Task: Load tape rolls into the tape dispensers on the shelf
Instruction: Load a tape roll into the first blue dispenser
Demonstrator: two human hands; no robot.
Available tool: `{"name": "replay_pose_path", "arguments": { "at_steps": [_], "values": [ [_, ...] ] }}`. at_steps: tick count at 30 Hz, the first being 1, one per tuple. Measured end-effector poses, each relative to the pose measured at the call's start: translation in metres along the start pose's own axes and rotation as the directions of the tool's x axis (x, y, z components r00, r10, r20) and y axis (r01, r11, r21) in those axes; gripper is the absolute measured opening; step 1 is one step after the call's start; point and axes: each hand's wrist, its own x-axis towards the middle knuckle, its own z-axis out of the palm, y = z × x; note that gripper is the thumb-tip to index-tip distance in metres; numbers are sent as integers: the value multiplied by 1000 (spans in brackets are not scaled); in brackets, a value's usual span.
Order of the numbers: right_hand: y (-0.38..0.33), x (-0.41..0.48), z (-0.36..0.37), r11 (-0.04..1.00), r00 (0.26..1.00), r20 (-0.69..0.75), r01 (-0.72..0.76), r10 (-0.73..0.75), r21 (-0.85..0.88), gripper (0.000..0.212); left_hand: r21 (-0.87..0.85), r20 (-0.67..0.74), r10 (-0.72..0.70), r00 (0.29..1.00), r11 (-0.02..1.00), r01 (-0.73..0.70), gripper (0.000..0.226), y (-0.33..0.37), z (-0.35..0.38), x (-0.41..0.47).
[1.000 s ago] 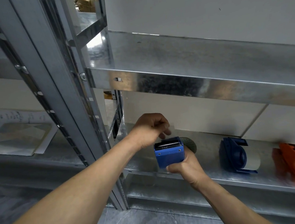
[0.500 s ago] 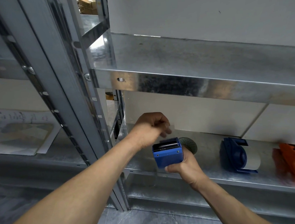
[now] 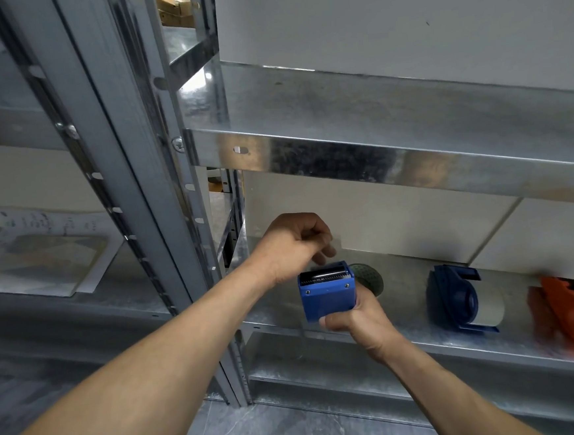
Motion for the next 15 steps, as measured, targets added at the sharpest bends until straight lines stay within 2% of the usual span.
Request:
{"name": "replay_pose_path", "arguments": {
  "at_steps": [10, 15],
  "values": [
    [1, 0, 5, 999, 998, 62, -16, 14, 40, 52, 26, -16, -1, 1000, 1000, 2, 18, -2, -7, 1],
    [3, 2, 4, 1000, 997, 72, -17, 16, 17, 68, 9, -63, -18, 998, 1000, 19, 19, -7, -10, 7]
  ]
}}
